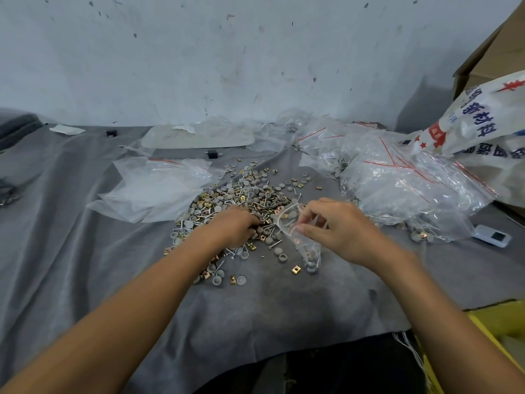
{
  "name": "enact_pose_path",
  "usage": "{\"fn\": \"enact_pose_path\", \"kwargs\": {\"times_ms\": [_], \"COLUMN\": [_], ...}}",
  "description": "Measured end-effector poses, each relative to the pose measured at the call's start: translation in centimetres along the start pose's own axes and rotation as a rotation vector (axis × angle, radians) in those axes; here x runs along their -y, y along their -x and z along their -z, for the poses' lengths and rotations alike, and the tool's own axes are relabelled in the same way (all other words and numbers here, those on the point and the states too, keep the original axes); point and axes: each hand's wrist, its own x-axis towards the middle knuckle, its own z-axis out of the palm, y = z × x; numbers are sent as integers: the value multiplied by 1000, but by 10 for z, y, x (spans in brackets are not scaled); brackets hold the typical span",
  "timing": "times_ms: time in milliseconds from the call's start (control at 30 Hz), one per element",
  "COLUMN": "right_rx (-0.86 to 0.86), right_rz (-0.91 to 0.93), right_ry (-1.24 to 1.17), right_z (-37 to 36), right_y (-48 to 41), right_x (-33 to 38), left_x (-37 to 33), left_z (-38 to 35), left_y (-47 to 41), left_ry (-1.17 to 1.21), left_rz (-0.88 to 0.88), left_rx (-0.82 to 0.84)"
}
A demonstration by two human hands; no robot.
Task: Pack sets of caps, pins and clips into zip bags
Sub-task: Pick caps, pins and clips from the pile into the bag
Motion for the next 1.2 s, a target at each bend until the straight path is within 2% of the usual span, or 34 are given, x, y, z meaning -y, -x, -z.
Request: {"fn": "enact_pose_path", "kwargs": {"times_ms": [133, 267, 367, 600, 733, 867, 1067, 1200], "right_rx": [10, 14, 21, 21, 26, 25, 40, 49], "right_rz": [5, 2, -5, 7, 11, 12, 2, 2], "right_ry": [26, 17, 13, 36, 15, 19, 17, 23], "right_z": [-1, 1, 3, 2, -1, -3, -4, -4], "right_y": [0, 0, 1, 2, 1, 1, -1, -1], "right_x": [2, 3, 3, 4, 9, 11, 15, 18], "left_x": [-4, -8, -9, 2, 10, 20, 29, 24], "left_z": [-3, -7, -8, 2, 7, 14, 19, 35], "left_y": [-1, -2, -1, 8, 18, 27, 35, 38], "left_ry": [-76, -59, -84, 160, 423, 843, 1129, 1447], "left_rz": [12, 14, 38, 130, 180, 235, 351, 268], "left_rx": [15, -62, -59, -44, -110, -146, -202, -177]}}
